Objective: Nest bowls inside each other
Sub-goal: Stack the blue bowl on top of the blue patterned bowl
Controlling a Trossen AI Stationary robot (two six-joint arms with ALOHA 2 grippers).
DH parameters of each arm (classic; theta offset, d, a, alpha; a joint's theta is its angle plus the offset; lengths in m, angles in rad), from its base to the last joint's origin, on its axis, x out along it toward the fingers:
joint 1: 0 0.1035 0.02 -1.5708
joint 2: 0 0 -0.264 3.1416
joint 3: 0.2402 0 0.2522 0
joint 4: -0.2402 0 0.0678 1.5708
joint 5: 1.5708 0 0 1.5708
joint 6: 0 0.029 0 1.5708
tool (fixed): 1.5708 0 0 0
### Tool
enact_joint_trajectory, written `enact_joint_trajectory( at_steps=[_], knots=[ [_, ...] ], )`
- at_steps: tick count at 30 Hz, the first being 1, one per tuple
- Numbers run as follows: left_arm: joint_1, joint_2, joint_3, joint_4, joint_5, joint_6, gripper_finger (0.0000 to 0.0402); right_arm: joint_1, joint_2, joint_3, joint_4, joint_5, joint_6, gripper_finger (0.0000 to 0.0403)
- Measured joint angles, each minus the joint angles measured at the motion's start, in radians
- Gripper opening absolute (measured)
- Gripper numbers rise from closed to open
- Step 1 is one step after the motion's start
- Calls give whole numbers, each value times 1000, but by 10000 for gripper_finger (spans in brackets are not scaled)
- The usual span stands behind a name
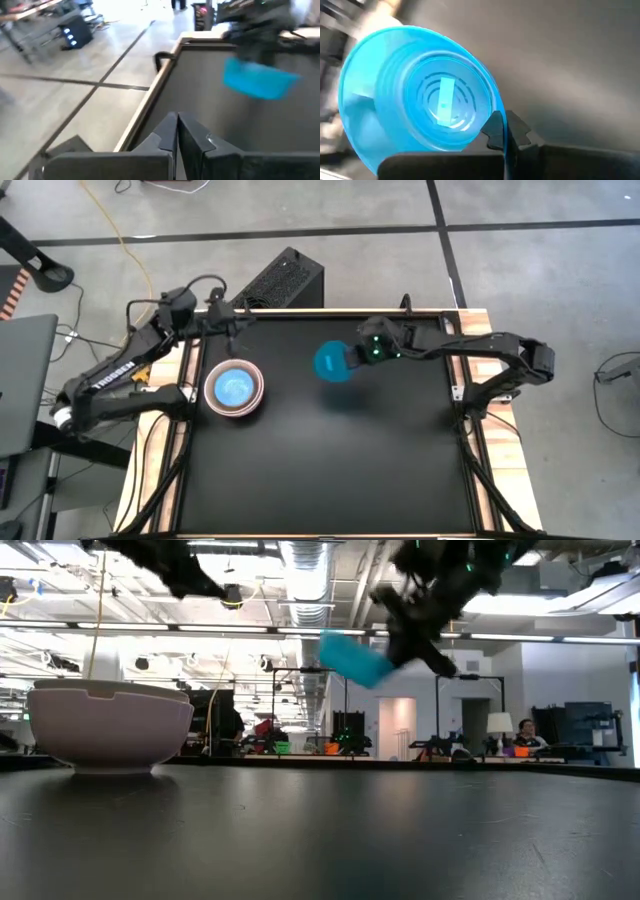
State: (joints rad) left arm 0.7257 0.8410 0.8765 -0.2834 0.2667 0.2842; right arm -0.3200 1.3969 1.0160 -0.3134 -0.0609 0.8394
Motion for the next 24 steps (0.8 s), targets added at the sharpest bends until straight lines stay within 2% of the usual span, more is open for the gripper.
enact_joint_trajectory(
  at_steps=[2,5,11,16,24],
  knots=[
    [87,-3,-52,70,53,-36,2,56,19,31,73,47,42,1],
    [199,-18,-138,199,90,-121,1,117,71,104,84,89,77,1],
    [332,-62,-284,388,176,-268,0,194,279,348,82,96,72,0],
    [387,-110,-319,406,269,-371,0,202,484,612,2,35,7,0],
    [426,-237,-319,379,257,-402,0,199,782,1049,-54,-16,-147,0]
  ],
)
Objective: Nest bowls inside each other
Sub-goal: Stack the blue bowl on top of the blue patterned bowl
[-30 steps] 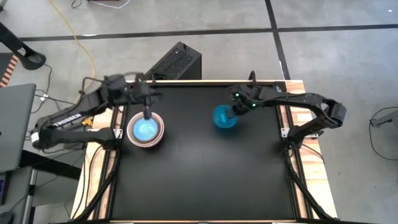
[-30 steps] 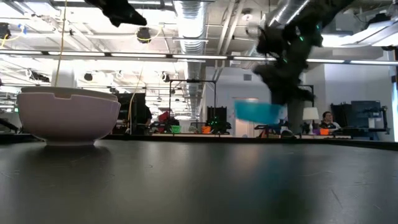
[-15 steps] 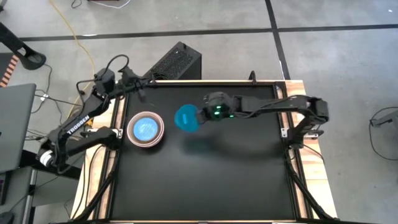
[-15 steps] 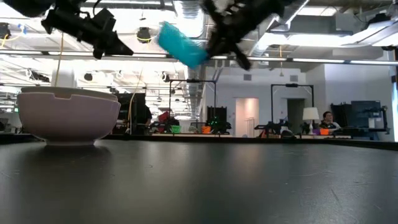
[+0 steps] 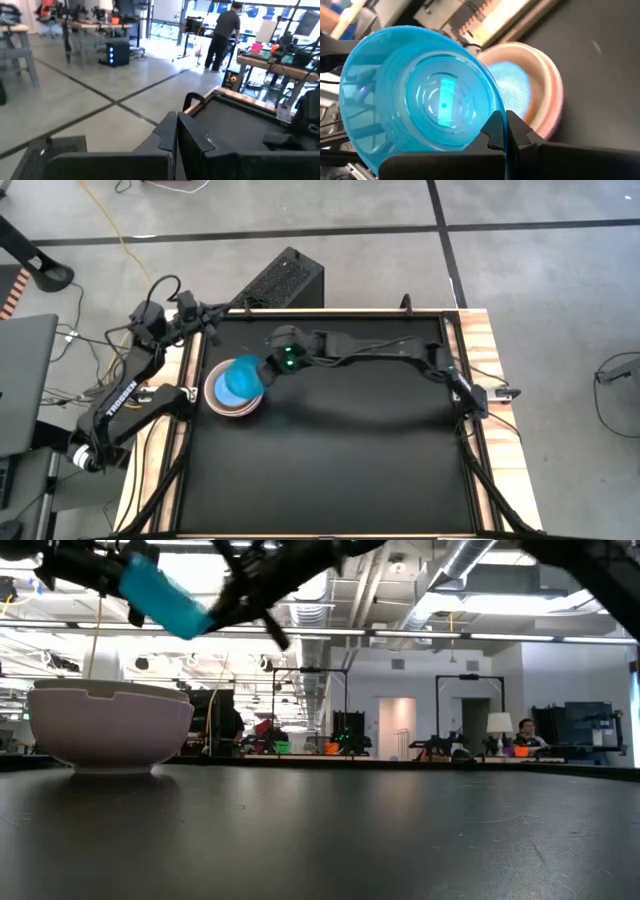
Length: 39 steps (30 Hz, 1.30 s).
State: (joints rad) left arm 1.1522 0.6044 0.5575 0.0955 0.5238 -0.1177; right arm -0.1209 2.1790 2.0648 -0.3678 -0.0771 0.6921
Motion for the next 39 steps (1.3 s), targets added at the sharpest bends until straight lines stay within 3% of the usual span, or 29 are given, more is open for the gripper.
enact_joint_trajectory(
  at_steps=[5,11,20,39],
  knots=[
    [0,-49,0,-114,-41,36,0,-4,151,184,-33,-13,-67,0],
    [0,-79,0,-201,-65,52,0,-3,262,289,-23,-9,-139,0],
    [0,-97,0,-243,-64,49,0,-4,281,288,-28,44,-161,3],
    [0,-97,0,-243,-75,43,0,-6,281,286,-78,53,-137,65]
  ],
)
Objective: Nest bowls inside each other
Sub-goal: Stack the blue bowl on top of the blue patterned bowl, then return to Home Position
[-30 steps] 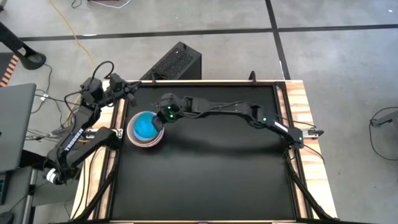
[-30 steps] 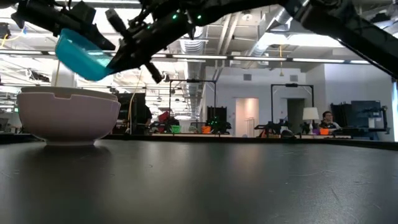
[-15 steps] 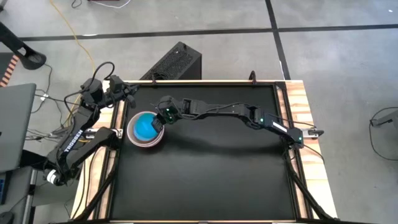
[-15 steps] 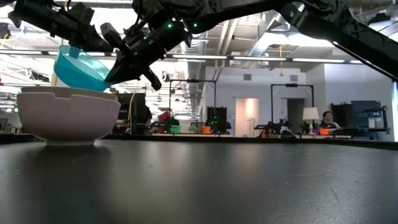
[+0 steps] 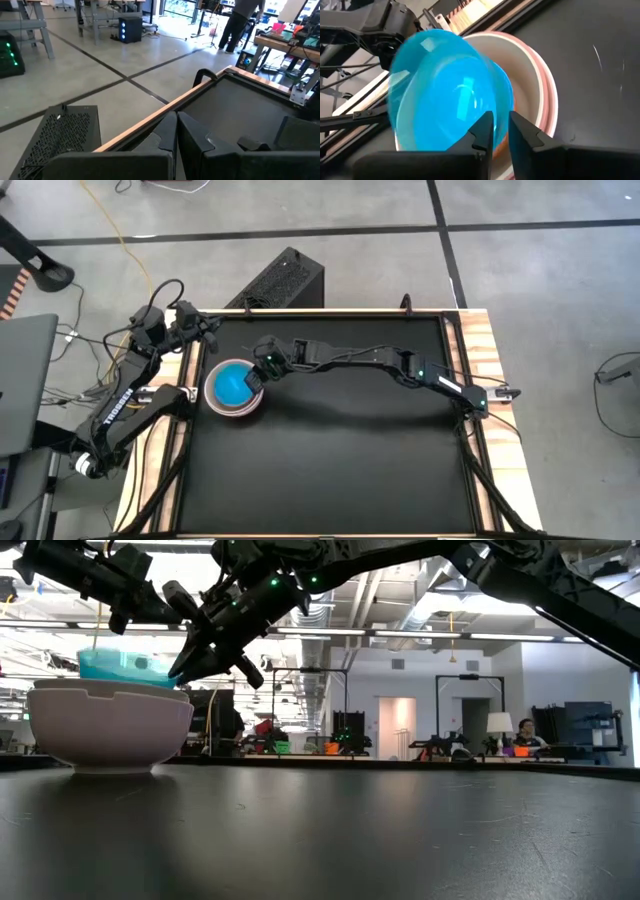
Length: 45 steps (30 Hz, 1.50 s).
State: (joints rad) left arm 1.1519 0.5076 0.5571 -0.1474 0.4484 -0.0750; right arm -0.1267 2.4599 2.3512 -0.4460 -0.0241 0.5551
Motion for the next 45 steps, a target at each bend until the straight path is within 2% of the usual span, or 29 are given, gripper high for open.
enact_joint_trajectory(
  at_steps=[9,14,18,25,28,32,34,38,41,43,45],
  knots=[
    [0,0,0,0,0,0,0,-9,0,0,-21,-18,-3,110],
    [0,0,0,-5,0,0,0,-33,-30,-1,-40,-153,-6,148],
    [0,0,0,-6,0,0,0,-60,-90,0,-140,-250,-72,167],
    [-24,9,0,-12,63,-82,0,-92,-234,0,-419,-245,-257,161],
    [-92,33,0,2,71,-142,0,-100,-303,0,-559,-188,-330,151],
    [-257,75,-37,187,62,-253,0,-106,-382,0,-735,-103,-400,133],
    [-359,102,-52,283,24,-282,0,-106,-423,0,-812,-78,-423,123],
    [-568,156,-54,297,-86,-245,0,-91,-490,-26,-928,-35,-436,99],
    [-682,174,-55,298,-111,-193,0,-59,-596,-186,-895,-18,-444,76],
    [-736,172,-55,299,-114,-171,0,-35,-713,-369,-789,-19,-428,61],
    [-773,159,-55,288,-105,-157,0,-15,-857,-607,-603,-28,-396,50]
  ],
)
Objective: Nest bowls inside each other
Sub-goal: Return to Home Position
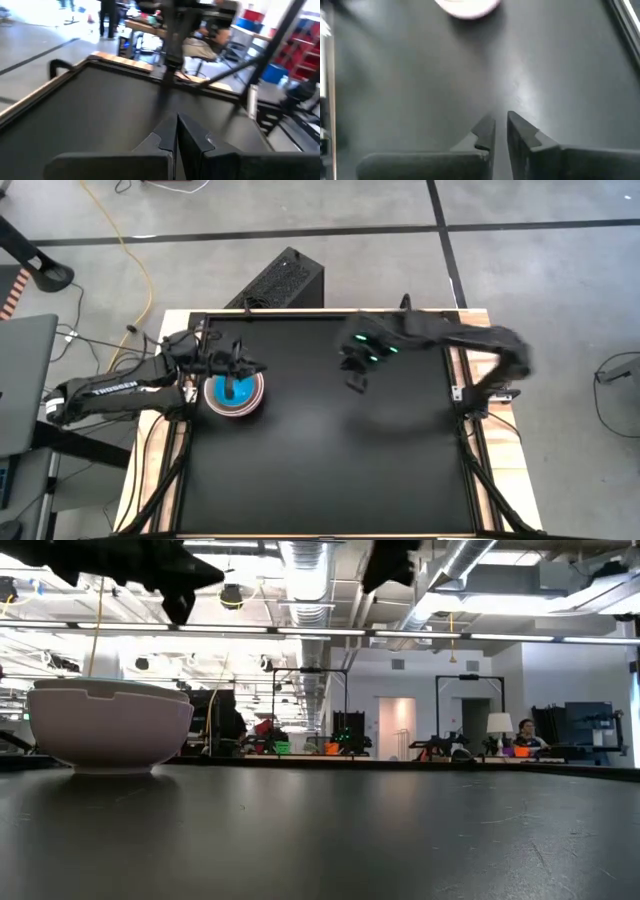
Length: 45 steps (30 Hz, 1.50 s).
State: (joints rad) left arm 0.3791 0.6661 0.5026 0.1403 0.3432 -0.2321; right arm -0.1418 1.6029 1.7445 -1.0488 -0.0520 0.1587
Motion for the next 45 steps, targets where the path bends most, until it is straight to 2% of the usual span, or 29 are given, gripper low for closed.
enact_joint_trajectory(
  at_steps=[3,6,9,12,16,20,27,35,40,45],
  knots=[
    [-33,-46,0,-40,21,12,0,26,-235,-390,390,-1,75,37],
    [-59,-111,0,-117,11,35,0,43,-416,-733,856,-12,168,25],
    [-73,-181,0,-157,-18,75,0,45,-512,-987,1280,-31,226,14],
    [-73,-242,-24,-122,-101,100,0,42,-533,-1167,1509,-20,185,7],
    [-73,-295,-128,25,-218,76,0,52,-532,-1262,1582,-22,209,3],
    [-73,-329,-238,148,-229,11,0,81,-562,-1311,1573,-58,133,3],
    [-73,-412,-324,165,-254,-69,0,104,-719,-1450,1569,-58,140,2],
    [-73,-514,-373,149,-277,-104,0,66,-940,-1598,1552,-55,191,2],
    [-73,-553,-421,170,-283,-146,0,34,-996,-1662,1556,-28,192,1],
    [-73,-584,-439,163,-328,-148,0,13,-998,-1686,1558,-31,191,1]
  ],
)
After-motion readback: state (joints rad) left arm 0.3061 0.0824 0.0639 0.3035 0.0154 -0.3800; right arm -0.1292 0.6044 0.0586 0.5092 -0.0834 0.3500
